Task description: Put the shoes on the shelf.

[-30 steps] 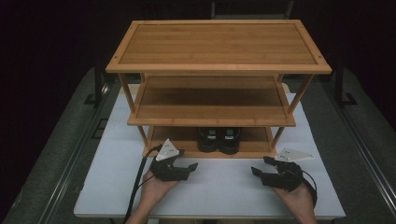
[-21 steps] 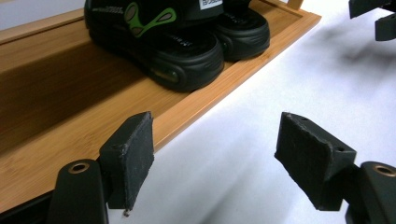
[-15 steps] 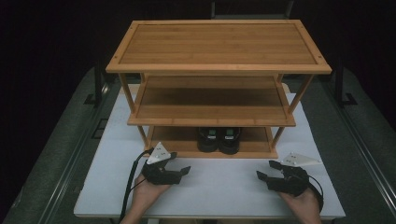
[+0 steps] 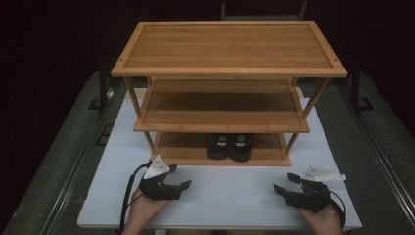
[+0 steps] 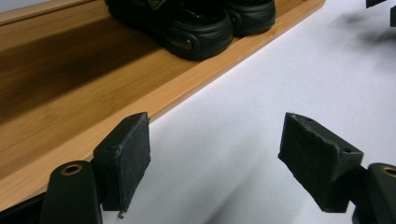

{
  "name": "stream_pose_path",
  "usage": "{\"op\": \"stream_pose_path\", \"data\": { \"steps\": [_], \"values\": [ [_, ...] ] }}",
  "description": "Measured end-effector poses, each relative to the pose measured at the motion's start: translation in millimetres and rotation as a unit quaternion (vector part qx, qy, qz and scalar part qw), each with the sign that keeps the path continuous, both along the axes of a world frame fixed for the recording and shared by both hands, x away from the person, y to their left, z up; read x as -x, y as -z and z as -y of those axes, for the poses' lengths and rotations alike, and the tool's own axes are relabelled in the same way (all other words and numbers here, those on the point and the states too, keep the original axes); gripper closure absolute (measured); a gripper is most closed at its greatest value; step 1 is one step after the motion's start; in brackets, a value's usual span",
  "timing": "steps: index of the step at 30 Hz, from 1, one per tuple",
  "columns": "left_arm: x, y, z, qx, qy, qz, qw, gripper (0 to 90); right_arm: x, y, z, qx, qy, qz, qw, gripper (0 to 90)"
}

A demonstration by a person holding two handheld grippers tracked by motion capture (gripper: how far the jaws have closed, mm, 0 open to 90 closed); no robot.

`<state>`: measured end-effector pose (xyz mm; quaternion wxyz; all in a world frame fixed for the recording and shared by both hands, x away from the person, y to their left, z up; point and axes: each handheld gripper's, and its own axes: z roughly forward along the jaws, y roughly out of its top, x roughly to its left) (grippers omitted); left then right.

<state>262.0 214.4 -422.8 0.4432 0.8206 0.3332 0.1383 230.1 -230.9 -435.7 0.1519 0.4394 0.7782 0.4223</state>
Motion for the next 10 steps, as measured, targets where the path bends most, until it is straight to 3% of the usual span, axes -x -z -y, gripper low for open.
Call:
{"op": "stream_pose_path", "data": {
  "steps": [10],
  "values": [
    [14.1, 1.3, -12.9, 0.004, -0.007, 0.004, 1.0000, 21.9, 15.9, 5.2, 8.8, -0.005, 0.006, 0.004, 1.0000, 31.2]
  ]
}}
